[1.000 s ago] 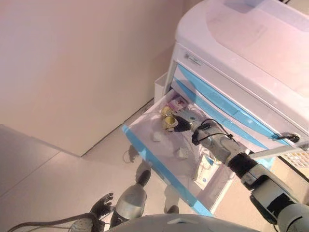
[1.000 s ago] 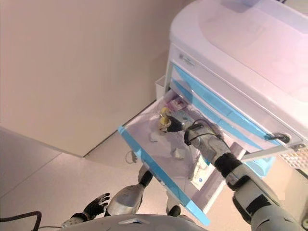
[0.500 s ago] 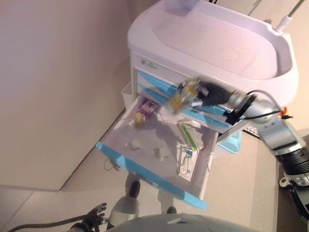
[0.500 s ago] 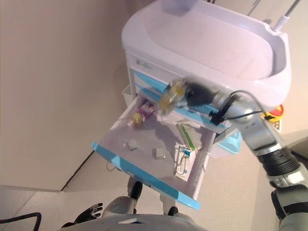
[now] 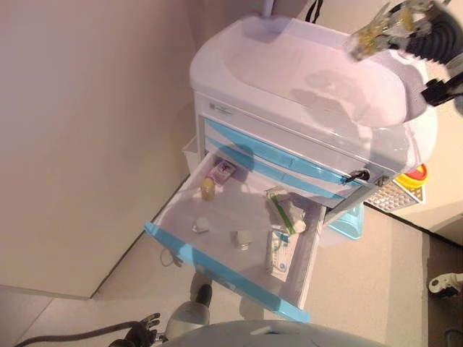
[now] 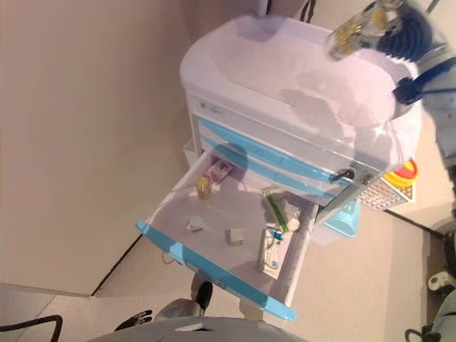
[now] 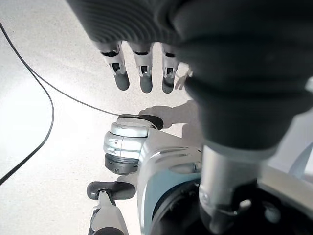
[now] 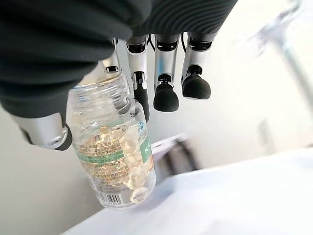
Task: Open the drawer and pick up the medicine
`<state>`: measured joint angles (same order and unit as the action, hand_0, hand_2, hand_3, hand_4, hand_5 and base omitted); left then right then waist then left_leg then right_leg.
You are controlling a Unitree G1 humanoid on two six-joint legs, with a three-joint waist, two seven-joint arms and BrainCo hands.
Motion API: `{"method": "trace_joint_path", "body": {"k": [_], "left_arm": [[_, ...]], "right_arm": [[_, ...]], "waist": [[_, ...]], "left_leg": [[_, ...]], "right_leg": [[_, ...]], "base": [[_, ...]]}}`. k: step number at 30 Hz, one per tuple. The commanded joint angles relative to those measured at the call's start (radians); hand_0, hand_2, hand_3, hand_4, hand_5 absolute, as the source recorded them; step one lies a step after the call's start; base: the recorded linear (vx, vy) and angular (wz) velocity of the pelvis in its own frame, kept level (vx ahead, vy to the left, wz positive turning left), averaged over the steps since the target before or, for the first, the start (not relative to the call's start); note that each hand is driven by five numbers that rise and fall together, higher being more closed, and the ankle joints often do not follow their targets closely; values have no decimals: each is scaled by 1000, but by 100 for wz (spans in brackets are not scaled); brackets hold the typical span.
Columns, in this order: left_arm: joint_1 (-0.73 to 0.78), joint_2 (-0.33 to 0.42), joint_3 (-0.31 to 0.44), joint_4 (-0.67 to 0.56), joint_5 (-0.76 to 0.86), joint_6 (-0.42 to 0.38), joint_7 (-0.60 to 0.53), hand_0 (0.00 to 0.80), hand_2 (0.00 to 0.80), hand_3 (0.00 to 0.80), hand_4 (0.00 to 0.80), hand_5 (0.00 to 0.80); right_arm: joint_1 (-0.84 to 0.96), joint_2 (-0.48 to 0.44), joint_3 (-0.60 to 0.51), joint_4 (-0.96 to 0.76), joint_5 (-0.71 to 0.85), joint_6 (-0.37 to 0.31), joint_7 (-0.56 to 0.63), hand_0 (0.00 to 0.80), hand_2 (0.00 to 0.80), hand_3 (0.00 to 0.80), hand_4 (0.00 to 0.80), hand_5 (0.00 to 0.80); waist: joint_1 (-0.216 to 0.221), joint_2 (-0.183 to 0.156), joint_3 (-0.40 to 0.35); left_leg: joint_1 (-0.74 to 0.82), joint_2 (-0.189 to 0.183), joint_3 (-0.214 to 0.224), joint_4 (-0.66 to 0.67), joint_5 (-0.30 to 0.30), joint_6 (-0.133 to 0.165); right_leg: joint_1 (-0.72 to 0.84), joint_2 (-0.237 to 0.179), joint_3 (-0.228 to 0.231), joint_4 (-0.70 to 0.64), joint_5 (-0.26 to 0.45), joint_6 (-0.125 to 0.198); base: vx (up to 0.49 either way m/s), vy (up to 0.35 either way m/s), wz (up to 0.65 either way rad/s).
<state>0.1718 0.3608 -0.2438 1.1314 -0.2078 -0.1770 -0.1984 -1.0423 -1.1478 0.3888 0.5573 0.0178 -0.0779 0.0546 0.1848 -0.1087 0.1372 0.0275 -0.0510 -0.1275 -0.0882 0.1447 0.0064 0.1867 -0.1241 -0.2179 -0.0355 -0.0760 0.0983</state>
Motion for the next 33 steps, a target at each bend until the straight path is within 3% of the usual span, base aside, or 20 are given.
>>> {"method": "trace_joint_path", "body": {"k": [1, 6, 14, 22, 33], "left_arm": [[-48, 33, -30, -1, -43, 31, 46, 0, 0, 0, 0, 0], [-35, 50, -45, -39, -51, 43, 32, 0, 0, 0, 0, 0], [-20, 56, -57, -88, -55, 48, 24, 0, 0, 0, 0, 0], [-4, 60, -43, -95, -34, 53, 23, 0, 0, 0, 0, 0], [-1, 70, -34, -89, -14, 38, 12, 0, 0, 0, 0, 0]], "right_arm": [[-182, -63, 131, 59, -25, 18, -21, 800, 800, 800, 800, 800], [-292, -68, 286, 176, -105, 58, 25, 800, 800, 800, 800, 800], [-348, -40, 397, 323, -238, 56, 170, 800, 800, 800, 800, 800], [-286, -4, 379, 397, -313, 68, 311, 800, 800, 800, 800, 800], [-198, 36, 334, 458, -343, 56, 360, 800, 800, 800, 800, 800]], "waist": [[58, -18, -34], [84, -14, -31], [121, -14, -23], [139, -11, -14], [154, -4, -2]], "left_leg": [[88, -3, 45, 24, -180, 10], [87, -11, 15, 29, -177, 14], [87, -20, -20, 24, -170, 18], [89, -24, -36, 20, -165, 22], [85, -26, -48, 17, -162, 25]], "right_leg": [[-84, -1, -9, 47, 81, 0], [-78, -9, -26, 55, 78, -1], [-67, -14, -44, 55, 76, 2], [-62, -17, -50, 58, 76, 5], [-65, -18, -53, 57, 78, 12]], "base": [[65, 39, 14], [55, 23, 16], [48, 6, 14], [41, 2, 1], [20, -12, 3]]}}
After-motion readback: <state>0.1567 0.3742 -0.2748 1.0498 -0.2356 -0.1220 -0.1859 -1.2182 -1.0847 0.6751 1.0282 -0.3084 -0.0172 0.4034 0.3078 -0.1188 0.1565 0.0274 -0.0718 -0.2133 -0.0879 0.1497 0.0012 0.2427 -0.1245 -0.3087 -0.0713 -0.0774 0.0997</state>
